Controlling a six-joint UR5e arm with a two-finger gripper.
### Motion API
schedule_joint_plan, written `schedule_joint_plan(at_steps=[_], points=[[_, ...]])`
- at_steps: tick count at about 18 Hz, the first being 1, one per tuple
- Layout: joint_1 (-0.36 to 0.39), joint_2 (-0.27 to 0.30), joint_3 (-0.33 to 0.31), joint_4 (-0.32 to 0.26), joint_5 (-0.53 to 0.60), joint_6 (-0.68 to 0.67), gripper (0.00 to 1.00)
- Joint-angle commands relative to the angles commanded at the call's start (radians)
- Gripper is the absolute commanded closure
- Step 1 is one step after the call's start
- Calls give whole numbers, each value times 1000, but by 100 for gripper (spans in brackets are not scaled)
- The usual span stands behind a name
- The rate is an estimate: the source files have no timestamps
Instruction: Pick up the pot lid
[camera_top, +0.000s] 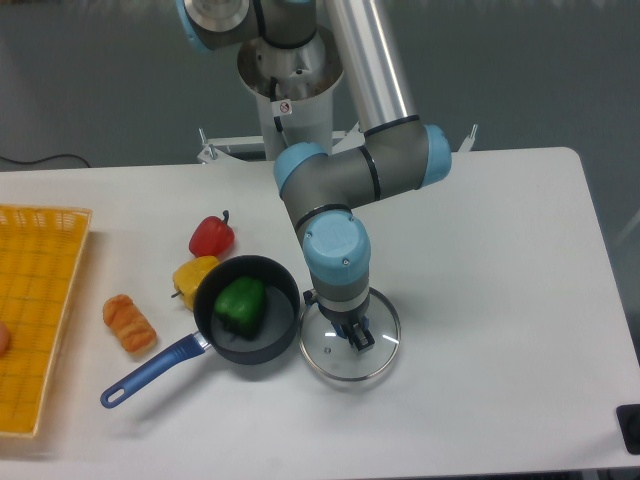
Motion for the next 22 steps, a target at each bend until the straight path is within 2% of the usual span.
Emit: schedule_joint_plan(at_steps=[12,16,22], points=[[2,11,15,-5,-21,2,42],[9,8,38,-35,-21,32,42],[23,8,44,-37,-29,61,42]])
